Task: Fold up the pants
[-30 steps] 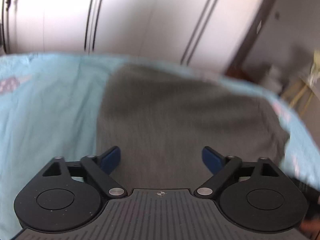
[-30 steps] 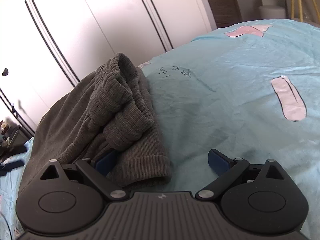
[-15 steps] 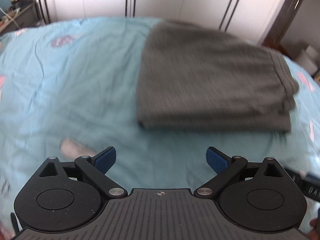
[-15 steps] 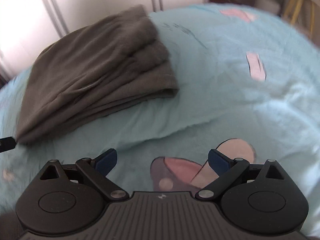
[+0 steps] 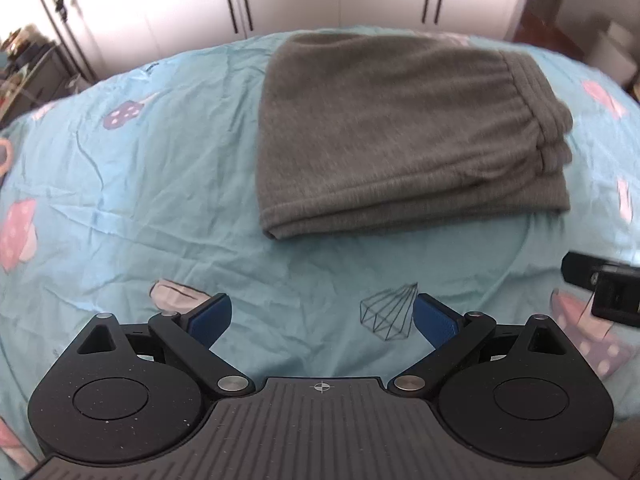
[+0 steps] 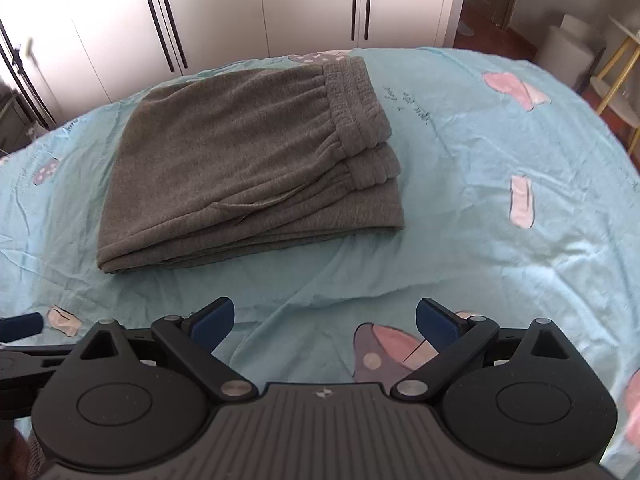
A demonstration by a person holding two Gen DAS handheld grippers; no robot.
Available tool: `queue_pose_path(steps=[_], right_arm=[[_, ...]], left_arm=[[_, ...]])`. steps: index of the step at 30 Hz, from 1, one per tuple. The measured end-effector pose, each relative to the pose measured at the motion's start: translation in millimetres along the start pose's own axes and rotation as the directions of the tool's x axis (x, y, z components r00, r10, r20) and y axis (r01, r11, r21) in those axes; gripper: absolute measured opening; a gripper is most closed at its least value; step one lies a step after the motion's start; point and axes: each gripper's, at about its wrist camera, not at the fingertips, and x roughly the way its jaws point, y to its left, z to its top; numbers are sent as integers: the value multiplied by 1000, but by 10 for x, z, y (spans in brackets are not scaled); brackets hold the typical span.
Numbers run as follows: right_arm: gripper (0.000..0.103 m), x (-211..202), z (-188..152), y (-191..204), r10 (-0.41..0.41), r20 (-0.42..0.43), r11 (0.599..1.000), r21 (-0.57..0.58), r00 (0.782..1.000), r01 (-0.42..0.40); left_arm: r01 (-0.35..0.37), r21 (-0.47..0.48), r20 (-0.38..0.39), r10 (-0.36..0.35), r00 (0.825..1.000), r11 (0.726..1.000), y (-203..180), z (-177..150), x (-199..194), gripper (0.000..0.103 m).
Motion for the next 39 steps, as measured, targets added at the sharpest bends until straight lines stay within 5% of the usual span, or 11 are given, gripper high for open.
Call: queue_pose_path(steps=[9,39], right_arm=[[98,27,137,159,0,-8,999,-51,1000,-1],[98,131,186,185,-22,-38,996,-84,999,19]], left_arm=[[7,-22,-64,-8,998,1000,5,98,105,100],[12,-66,-39,-14,999,998,25,191,43,100]])
